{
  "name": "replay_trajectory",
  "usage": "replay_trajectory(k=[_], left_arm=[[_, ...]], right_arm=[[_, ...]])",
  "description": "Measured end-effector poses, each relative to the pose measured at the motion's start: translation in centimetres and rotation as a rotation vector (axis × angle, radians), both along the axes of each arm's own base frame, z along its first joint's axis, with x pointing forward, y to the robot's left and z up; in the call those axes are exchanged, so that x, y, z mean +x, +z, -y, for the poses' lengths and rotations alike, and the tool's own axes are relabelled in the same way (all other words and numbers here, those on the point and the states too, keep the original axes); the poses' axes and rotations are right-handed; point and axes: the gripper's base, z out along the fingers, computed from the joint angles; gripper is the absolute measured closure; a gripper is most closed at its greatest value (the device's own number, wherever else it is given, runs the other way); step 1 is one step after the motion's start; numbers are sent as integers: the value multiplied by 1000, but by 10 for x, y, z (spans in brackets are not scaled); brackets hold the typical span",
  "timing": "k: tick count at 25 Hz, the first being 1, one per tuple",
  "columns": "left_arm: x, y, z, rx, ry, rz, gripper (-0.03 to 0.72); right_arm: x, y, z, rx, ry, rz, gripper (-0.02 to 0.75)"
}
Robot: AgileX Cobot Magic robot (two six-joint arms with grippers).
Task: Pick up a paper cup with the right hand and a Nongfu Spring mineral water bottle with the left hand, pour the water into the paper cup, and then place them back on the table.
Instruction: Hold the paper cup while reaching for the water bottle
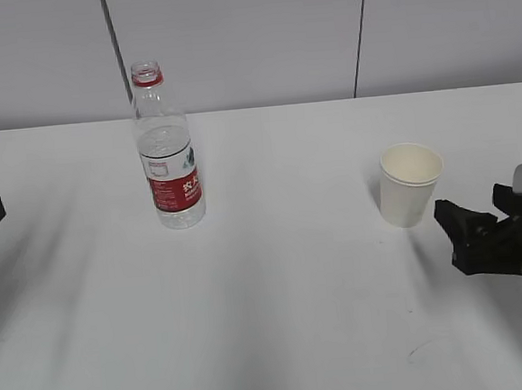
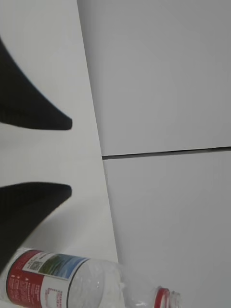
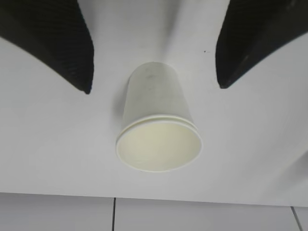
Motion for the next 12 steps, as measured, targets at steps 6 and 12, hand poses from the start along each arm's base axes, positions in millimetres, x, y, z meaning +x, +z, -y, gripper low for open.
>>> replay_trajectory(k=[6, 12], left_arm=[[0, 0, 0, 0, -1, 0, 449], [0, 0, 0, 0, -1, 1, 449]], right_arm=[[0, 0, -4, -4, 45, 2, 150], [1, -10, -5, -10, 56, -36, 150]])
